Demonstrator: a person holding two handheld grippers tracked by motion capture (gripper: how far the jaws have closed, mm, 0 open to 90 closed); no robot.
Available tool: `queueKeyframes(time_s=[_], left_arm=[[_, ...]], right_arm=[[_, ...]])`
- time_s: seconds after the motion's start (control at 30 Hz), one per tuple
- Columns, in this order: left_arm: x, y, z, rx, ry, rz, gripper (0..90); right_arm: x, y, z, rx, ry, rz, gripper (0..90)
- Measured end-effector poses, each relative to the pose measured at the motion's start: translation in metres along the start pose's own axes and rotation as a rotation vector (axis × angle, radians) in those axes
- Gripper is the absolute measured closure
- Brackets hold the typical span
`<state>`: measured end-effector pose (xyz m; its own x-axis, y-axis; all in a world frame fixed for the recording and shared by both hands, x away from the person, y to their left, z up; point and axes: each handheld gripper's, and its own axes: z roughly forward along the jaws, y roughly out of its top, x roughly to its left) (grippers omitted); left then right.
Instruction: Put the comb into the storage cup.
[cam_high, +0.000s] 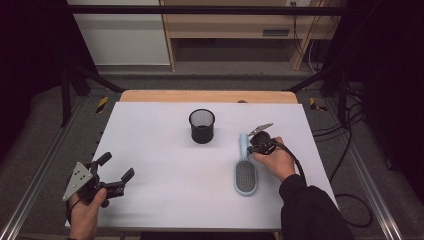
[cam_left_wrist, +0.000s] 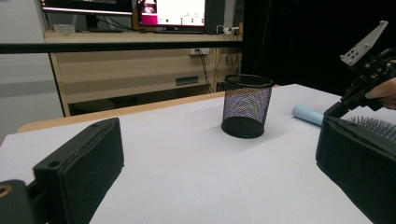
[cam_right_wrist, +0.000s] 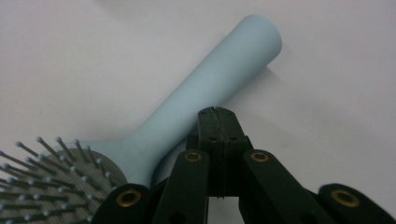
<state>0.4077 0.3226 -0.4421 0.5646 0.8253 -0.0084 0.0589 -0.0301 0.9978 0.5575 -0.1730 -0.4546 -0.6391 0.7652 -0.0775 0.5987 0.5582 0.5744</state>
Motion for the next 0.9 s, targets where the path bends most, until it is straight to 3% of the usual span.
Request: queueKeyframes(time_s=[0.33,0.9], left_arm=[[0.001,0.001,-0.002,-0.010,0.014,0.000,1.2],[0.001,0.002,-0.001,-0.012,0.008,0.000,1.2]], right_arm=[[0.016,0.022,0.008,0.040,0.035,-0.076,90.0],[0.043,0.039,0.014,0.091,0.112,-0.174,90.0]])
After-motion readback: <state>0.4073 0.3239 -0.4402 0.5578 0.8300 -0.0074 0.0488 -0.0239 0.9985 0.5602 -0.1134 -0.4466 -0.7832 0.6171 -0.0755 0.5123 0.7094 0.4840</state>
